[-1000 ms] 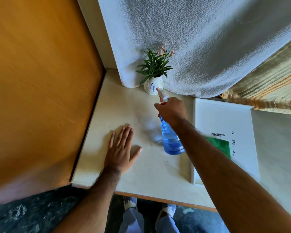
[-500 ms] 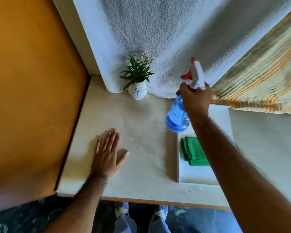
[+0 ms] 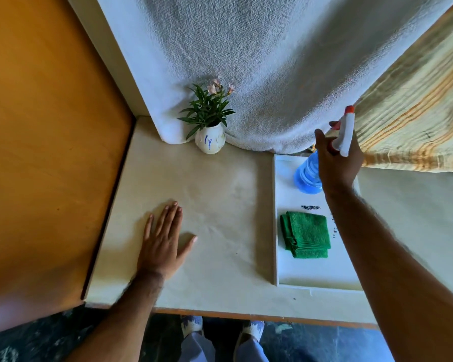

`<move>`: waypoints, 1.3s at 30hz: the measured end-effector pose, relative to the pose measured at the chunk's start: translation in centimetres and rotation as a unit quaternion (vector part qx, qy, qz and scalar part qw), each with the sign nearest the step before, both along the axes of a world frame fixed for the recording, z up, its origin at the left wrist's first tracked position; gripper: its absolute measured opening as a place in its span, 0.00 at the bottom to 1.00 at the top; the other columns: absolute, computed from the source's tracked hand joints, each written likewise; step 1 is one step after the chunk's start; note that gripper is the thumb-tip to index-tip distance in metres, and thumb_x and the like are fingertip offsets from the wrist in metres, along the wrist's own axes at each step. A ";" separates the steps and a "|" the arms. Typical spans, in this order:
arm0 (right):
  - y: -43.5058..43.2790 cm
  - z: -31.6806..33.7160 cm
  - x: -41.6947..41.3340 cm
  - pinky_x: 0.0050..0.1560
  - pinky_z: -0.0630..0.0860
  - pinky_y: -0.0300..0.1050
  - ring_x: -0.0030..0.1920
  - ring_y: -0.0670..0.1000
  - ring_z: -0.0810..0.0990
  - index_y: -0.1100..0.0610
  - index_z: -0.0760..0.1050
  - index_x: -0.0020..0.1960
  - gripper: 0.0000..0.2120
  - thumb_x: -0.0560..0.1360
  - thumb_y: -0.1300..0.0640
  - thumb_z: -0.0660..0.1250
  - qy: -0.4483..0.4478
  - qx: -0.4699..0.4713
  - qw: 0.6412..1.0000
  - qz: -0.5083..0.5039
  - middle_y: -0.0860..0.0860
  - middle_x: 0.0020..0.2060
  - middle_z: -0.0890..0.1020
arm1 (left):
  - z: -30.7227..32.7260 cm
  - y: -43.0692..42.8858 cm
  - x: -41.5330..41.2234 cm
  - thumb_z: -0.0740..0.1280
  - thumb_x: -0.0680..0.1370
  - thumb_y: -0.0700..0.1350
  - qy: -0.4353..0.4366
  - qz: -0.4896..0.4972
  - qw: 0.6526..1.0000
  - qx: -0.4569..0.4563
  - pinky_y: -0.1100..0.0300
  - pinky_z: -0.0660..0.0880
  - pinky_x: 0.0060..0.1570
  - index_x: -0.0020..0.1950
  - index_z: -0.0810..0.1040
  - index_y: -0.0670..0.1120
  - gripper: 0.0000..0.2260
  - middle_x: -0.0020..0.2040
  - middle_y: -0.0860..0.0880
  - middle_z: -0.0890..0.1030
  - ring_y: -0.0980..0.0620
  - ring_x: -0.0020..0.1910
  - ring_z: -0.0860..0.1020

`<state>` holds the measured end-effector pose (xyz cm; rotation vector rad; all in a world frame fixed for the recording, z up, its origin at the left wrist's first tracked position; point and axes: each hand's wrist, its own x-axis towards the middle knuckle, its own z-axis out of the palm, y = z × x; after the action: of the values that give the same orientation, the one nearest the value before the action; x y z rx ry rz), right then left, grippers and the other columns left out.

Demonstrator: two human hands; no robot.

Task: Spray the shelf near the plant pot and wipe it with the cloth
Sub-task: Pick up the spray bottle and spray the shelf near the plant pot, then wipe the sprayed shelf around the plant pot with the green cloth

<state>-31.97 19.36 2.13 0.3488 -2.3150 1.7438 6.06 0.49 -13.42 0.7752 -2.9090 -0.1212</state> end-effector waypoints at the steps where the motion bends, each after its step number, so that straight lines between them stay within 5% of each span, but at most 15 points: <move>1: 0.3 -0.4 -0.1 0.44 0.77 0.34 0.36 0.36 0.77 0.51 0.81 0.54 0.13 0.73 0.47 0.77 -0.008 0.000 1.000 0.005 0.49 0.35 0.79 | 0.0 0.0 -0.1 0.54 0.82 0.67 0.000 0.000 1.000 0.000 0.39 0.56 0.83 0.86 0.52 0.44 0.40 0.86 0.45 0.57 0.46 0.85 0.57; 4: 1.0 -1.2 -0.5 0.44 0.81 0.51 0.36 0.45 0.80 0.45 0.78 0.41 0.12 0.71 0.40 0.78 -0.034 0.005 0.999 0.000 0.45 0.33 0.80 | 0.2 0.0 -0.1 0.55 0.82 0.67 0.000 0.001 1.000 0.002 0.39 0.57 0.82 0.85 0.53 0.44 0.40 0.86 0.44 0.58 0.46 0.85 0.58; 8: 1.0 -1.1 -0.3 0.41 0.80 0.52 0.36 0.44 0.77 0.46 0.71 0.36 0.21 0.67 0.35 0.78 -0.048 0.004 0.999 0.002 0.45 0.34 0.79 | 0.4 0.1 0.0 0.54 0.82 0.68 -0.002 0.001 1.000 0.004 0.39 0.57 0.82 0.85 0.54 0.44 0.39 0.86 0.44 0.58 0.45 0.85 0.58; 12: 1.4 -0.8 0.2 0.41 0.77 0.36 0.35 0.39 0.78 0.51 0.77 0.50 0.29 0.62 0.31 0.79 -0.053 0.027 0.998 0.018 0.39 0.33 0.80 | 0.4 0.1 0.0 0.54 0.82 0.67 -0.005 0.000 1.000 0.013 0.38 0.57 0.82 0.86 0.52 0.45 0.40 0.86 0.45 0.57 0.46 0.85 0.57; 15: 3.8 -1.9 2.3 0.54 0.77 0.42 0.53 0.45 0.79 0.53 0.72 0.68 0.38 0.66 0.37 0.80 -0.019 0.083 0.996 0.013 0.44 0.52 0.80 | 0.4 0.1 -0.1 0.53 0.81 0.68 -0.011 0.002 1.000 0.020 0.38 0.56 0.82 0.86 0.52 0.45 0.39 0.86 0.45 0.57 0.46 0.85 0.57; 18: 8.0 -4.0 6.7 0.57 0.77 0.51 0.57 0.51 0.76 0.54 0.66 0.73 0.38 0.71 0.38 0.76 0.012 0.147 0.989 0.026 0.49 0.57 0.74 | 0.5 0.1 0.0 0.51 0.82 0.68 -0.017 0.007 1.000 0.017 0.39 0.56 0.83 0.85 0.53 0.45 0.39 0.86 0.45 0.57 0.47 0.85 0.57; 23: 15.0 -8.3 12.8 0.73 0.69 0.51 0.71 0.55 0.70 0.59 0.66 0.76 0.42 0.73 0.31 0.66 0.089 0.400 0.882 0.234 0.55 0.70 0.73 | 0.6 0.3 -0.1 0.53 0.81 0.67 -0.013 0.012 1.000 0.019 0.38 0.57 0.82 0.85 0.55 0.44 0.39 0.86 0.45 0.58 0.46 0.85 0.58; 26: 16.5 -9.7 13.5 0.77 0.64 0.56 0.79 0.53 0.61 0.60 0.62 0.79 0.38 0.76 0.41 0.67 0.131 0.449 0.830 0.303 0.56 0.78 0.65 | 0.7 0.3 -0.2 0.53 0.82 0.68 -0.016 0.010 1.000 0.018 0.37 0.59 0.81 0.85 0.56 0.44 0.39 0.86 0.44 0.58 0.46 0.85 0.58; 30: 16.2 -10.0 12.4 0.81 0.51 0.48 0.81 0.52 0.54 0.61 0.58 0.80 0.39 0.75 0.53 0.71 0.145 0.501 0.797 0.305 0.57 0.80 0.60 | 0.7 0.2 -0.2 0.52 0.82 0.68 -0.018 0.009 1.000 0.009 0.38 0.59 0.82 0.85 0.56 0.44 0.39 0.86 0.44 0.59 0.45 0.85 0.58; 35: 14.5 -9.3 12.1 0.70 0.71 0.58 0.72 0.60 0.72 0.65 0.70 0.74 0.35 0.69 0.72 0.75 0.157 0.507 0.801 0.277 0.61 0.73 0.73 | 0.5 0.2 -0.1 0.52 0.83 0.68 -0.001 0.006 1.000 0.004 0.37 0.59 0.81 0.85 0.57 0.44 0.38 0.85 0.44 0.60 0.46 0.84 0.59; 39: 12.7 -7.3 12.5 0.47 0.85 0.58 0.56 0.63 0.85 0.62 0.75 0.70 0.35 0.65 0.77 0.72 0.070 0.492 0.842 0.209 0.58 0.66 0.80 | 0.6 0.3 -0.1 0.52 0.83 0.68 0.002 0.009 1.000 0.009 0.37 0.60 0.81 0.84 0.58 0.43 0.38 0.85 0.44 0.61 0.46 0.84 0.60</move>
<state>-19.50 32.08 -5.22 1.1585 -2.9642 0.4075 5.96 0.76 -12.82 0.8022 -2.9013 -0.1470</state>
